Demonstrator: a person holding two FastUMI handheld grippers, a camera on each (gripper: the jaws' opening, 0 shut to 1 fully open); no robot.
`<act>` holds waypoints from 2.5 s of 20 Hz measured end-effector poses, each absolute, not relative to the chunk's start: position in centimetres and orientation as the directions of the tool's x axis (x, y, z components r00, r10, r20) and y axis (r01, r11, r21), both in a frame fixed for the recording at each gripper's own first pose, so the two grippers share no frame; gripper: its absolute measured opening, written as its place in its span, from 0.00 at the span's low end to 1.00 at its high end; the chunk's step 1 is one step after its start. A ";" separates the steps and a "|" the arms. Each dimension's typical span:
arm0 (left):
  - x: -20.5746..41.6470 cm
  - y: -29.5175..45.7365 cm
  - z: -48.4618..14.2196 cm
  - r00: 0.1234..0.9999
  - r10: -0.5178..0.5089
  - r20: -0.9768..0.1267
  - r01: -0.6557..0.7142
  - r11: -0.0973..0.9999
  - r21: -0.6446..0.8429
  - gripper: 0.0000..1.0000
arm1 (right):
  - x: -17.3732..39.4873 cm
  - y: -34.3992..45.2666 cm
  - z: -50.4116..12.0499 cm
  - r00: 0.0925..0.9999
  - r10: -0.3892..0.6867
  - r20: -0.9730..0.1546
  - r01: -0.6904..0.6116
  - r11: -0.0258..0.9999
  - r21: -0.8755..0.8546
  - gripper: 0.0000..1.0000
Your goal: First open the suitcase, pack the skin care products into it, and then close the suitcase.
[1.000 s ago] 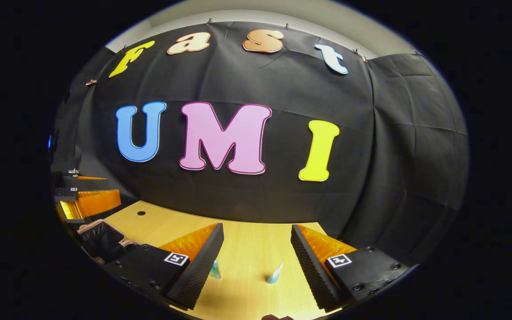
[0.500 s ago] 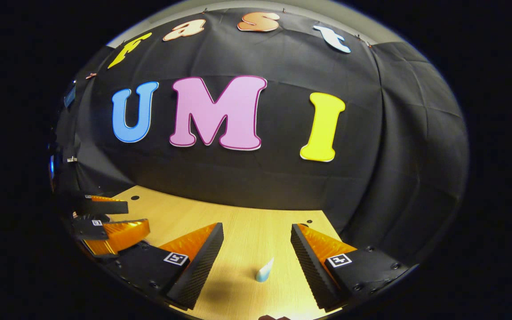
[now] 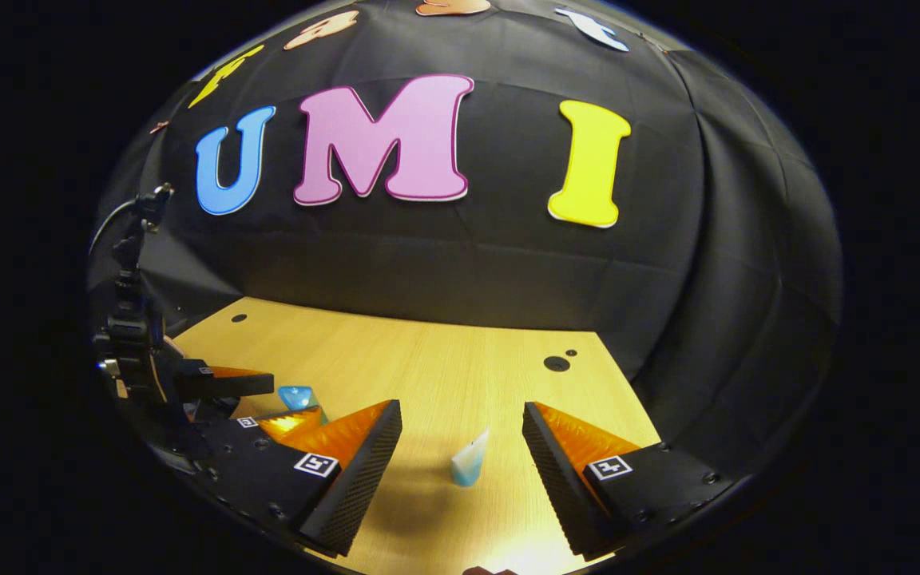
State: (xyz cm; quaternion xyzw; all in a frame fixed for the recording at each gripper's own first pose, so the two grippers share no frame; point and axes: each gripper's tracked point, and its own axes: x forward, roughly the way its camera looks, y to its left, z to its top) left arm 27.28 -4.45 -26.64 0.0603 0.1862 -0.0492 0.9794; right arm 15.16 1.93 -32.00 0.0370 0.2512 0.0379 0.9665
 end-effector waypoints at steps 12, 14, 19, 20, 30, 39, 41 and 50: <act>30.6 -5.8 -32.0 0.884 -0.066 -0.463 0.128 0.986 0.103 0.53 | 16.4 1.2 -41.5 0.780 0.109 -0.616 -0.073 0.994 0.083 0.97; 30.6 -5.8 -32.1 0.883 -0.064 -0.464 0.129 0.986 0.110 0.52 | 16.7 1.5 -43.4 0.755 0.119 -0.645 -0.073 0.992 0.099 0.97; 30.6 -5.7 -32.4 0.875 -0.052 -0.482 0.119 0.987 0.110 0.54 | 17.2 2.9 -48.6 0.662 0.166 -0.731 -0.054 0.983 0.173 0.97; 30.6 -5.6 -32.5 0.871 -0.051 -0.489 0.119 0.987 0.107 0.53 | 16.4 3.0 -49.5 0.625 0.177 -0.761 -0.033 0.979 0.200 0.77; 26.3 -4.3 -26.8 0.837 -0.126 -0.533 0.125 0.991 -0.038 0.49 | 14.1 4.1 -42.1 0.699 0.219 -0.681 -0.103 0.973 0.207 0.37; 11.9 9.7 -22.3 0.621 -0.166 -0.766 0.136 0.985 -0.103 0.49 | 6.6 8.9 -30.4 0.760 0.285 -0.584 -0.150 0.951 0.269 0.37; 9.5 12.8 -24.1 0.562 -0.114 -0.819 0.124 0.991 -0.053 0.49 | 5.4 10.2 -28.4 0.778 0.295 -0.554 -0.155 0.946 0.286 0.37; 2.2 18.4 -36.2 0.170 0.077 -0.983 0.068 0.994 0.090 0.50 | 0.6 13.9 -25.2 0.786 0.301 -0.540 -0.172 0.945 0.277 0.37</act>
